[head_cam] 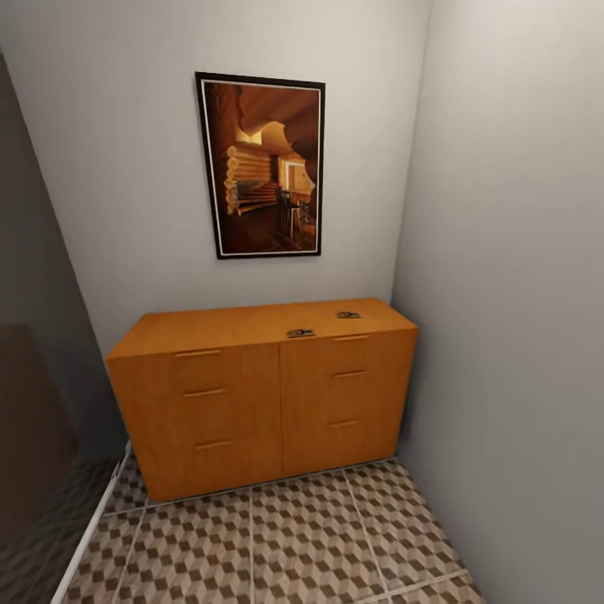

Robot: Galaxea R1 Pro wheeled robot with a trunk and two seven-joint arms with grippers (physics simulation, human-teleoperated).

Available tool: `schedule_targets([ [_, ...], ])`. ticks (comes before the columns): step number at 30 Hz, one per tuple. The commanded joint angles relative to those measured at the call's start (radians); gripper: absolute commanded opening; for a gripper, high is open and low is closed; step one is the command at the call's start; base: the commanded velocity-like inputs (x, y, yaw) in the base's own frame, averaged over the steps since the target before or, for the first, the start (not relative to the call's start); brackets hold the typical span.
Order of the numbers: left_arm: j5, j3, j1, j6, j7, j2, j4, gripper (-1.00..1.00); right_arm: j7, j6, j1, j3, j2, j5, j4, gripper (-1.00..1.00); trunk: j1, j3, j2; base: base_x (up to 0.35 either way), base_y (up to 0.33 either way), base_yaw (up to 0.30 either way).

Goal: Take the four mousetraps from the cabinet in the bathroom and place them on the bathroom floor. Make sure all four end up on the same floor surface, and ensure that at least two of them are either under or directly next to the same bathroom sink.

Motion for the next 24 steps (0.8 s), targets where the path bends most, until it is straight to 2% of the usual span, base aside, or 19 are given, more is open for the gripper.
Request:
schedule_targets([
  [1, 0.008, -0.009, -0.001, -0.003, 0.003, 0.0, 0.0, 1.0, -0.003, -0.006, -0.001, -0.008, 0.0, 0.011, 0.003, 1.0, 0.0, -0.001, 0.0, 0.285, -0.162, 0.0],
  [24, 0.008, -0.007, -0.001, -0.003, 0.003, 0.001, 0.0, 1.0, -0.002, -0.003, -0.002, -0.008, 0.0, 0.012, 0.003, 1.0, 0.0, -0.001, 0.0, 0.284, -0.164, 0.0],
])
